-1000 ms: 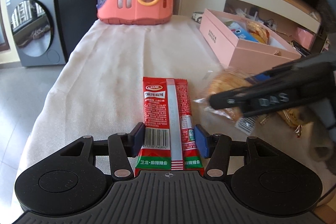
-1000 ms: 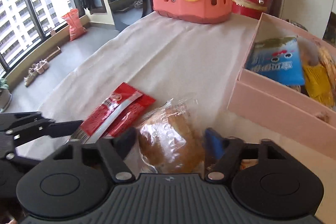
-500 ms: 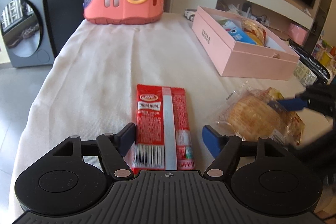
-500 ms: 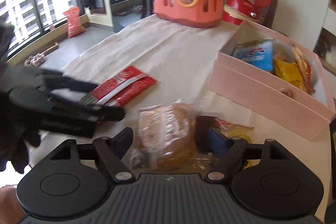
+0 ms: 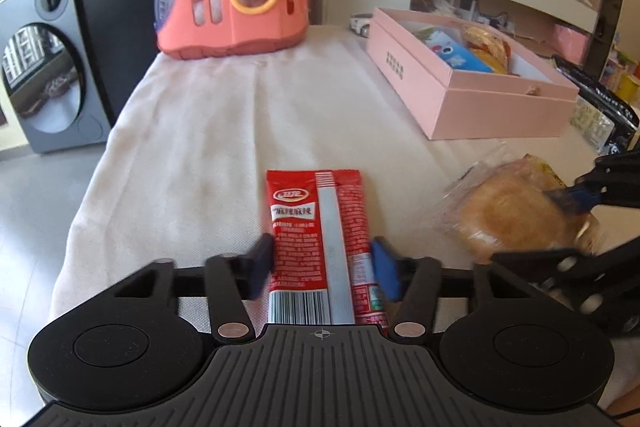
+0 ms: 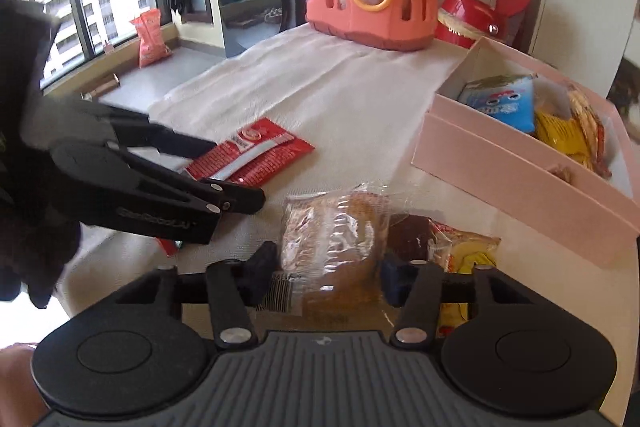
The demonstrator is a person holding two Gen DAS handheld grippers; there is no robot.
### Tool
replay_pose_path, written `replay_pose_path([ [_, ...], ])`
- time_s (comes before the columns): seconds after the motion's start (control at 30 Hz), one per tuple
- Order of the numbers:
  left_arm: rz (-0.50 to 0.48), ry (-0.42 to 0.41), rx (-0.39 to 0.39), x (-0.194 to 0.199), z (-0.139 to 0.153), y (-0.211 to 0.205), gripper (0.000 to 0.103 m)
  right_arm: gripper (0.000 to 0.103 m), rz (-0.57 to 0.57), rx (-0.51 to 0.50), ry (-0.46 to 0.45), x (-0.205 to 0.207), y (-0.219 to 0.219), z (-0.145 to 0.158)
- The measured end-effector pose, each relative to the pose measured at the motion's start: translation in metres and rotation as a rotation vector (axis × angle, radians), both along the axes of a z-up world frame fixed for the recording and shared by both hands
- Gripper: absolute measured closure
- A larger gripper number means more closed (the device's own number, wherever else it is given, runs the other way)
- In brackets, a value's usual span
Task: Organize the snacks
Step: 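Drop the bread bag into the box with the right tool while the left drops the strip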
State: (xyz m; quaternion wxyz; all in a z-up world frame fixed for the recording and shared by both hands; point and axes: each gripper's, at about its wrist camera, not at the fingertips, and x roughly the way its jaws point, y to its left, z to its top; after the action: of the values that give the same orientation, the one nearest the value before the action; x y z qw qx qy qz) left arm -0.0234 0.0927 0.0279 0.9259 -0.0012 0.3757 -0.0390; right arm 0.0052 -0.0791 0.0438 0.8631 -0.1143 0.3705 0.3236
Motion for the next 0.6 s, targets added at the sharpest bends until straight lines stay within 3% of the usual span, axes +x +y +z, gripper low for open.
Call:
replay_pose_path([
  [0.1,-0.022,-0.002,-0.081,-0.010,0.004,0.002,0.053,0.052,-0.016,0.032,0.001,-0.004,-0.014,0.010],
  [0.2,-0.036,-0.033,-0.115,-0.020,0.014,-0.003,0.054,0.052,-0.030,0.059,-0.009,-0.010,-0.029,0.023],
  [0.33,-0.078,-0.156,-0.214,-0.018,0.062,-0.008,0.054,0.053,-0.044,0.103,-0.059,-0.013,-0.050,0.051],
  [0.5,-0.171,-0.322,-0.267,0.032,0.129,-0.037,0.054,0.053,-0.155,0.196,-0.226,0.007,-0.092,0.124],
  [0.6,-0.184,-0.316,-0.294,0.088,0.141,-0.064,0.053,0.052,-0.276,0.179,-0.333,0.029,-0.110,0.157],
])
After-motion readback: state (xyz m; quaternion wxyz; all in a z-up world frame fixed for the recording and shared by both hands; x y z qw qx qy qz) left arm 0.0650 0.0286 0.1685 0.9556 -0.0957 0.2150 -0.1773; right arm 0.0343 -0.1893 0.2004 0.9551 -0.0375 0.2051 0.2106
